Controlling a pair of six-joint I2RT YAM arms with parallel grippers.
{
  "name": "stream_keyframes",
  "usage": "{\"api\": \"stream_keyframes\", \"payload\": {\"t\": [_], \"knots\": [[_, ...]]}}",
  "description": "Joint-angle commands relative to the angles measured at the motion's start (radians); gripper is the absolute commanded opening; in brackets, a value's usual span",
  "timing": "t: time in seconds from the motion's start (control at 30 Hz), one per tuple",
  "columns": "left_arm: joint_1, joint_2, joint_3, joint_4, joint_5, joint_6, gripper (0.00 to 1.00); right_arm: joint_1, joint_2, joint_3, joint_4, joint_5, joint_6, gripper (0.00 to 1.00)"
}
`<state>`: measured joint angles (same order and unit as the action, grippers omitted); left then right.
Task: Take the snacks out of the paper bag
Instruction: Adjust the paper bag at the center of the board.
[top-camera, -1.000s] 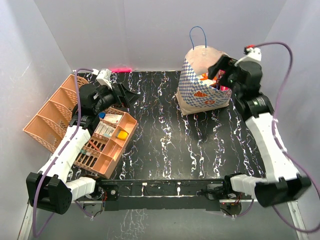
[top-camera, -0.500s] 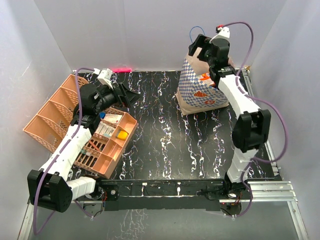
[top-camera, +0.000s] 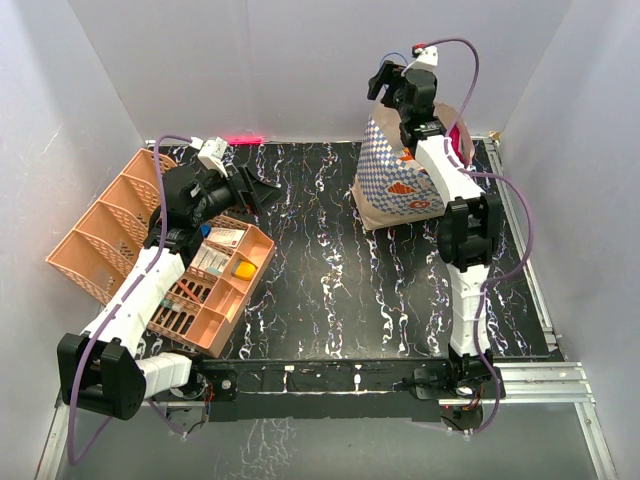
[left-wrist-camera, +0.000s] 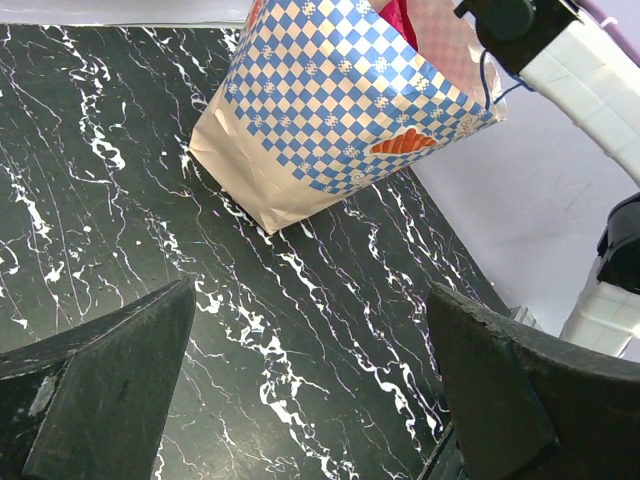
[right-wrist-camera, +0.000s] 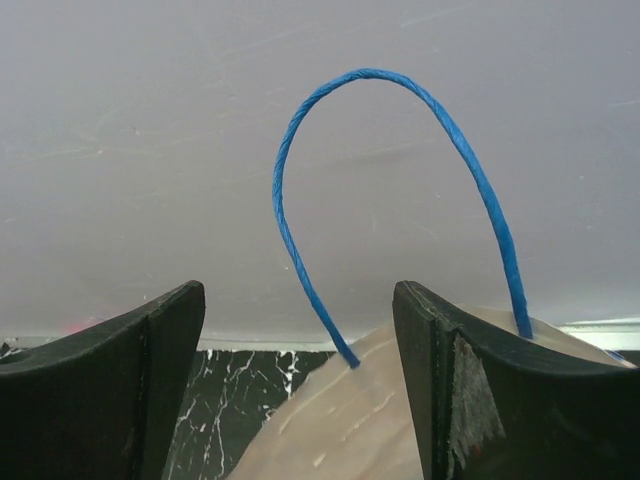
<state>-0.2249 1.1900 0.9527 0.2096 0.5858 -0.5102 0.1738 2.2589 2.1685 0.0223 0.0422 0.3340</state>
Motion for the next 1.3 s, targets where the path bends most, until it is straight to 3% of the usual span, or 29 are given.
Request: {"api": "stream_keyframes", "payload": {"t": [0.0,0.17,0.33,0.43,0.53,0.7,1.03,1.27], "knots": [[-0.002,-0.004,0.0,0.037,0.021,0.002,0.98,-0.002,0.059,0.117,0.117,-0.019,-0.012,0.75],[-0.002,0.004,0.0,0.035,0.02,0.004,0.98,0.008,0.15,0.23,0.135,-0.039,-0.017,0.54],[-0.003,0.014,0.0,0.038,0.022,-0.001,0.98,0.018,0.171,0.239,0.164,-0.047,-0.003,0.39],[-0.002,0.019,0.0,0.037,0.024,-0.002,0.98,0.022,0.172,0.248,0.141,-0.063,0.019,0.21],[-0.002,0.023,0.001,0.031,0.018,0.004,0.98,0.032,0.135,0.215,0.135,-0.114,0.048,0.11],[-0.002,0.03,0.001,0.028,0.016,0.007,0.99,0.061,0.04,0.133,0.086,-0.223,0.1,0.07],[-0.002,0.023,0.0,0.03,0.013,-0.001,0.98,0.129,-0.291,-0.223,-0.067,-0.404,0.175,0.07],[-0.008,0.006,0.012,0.013,0.011,-0.008,0.98,0.208,-0.568,-0.585,-0.123,-0.55,0.208,0.07]]}}
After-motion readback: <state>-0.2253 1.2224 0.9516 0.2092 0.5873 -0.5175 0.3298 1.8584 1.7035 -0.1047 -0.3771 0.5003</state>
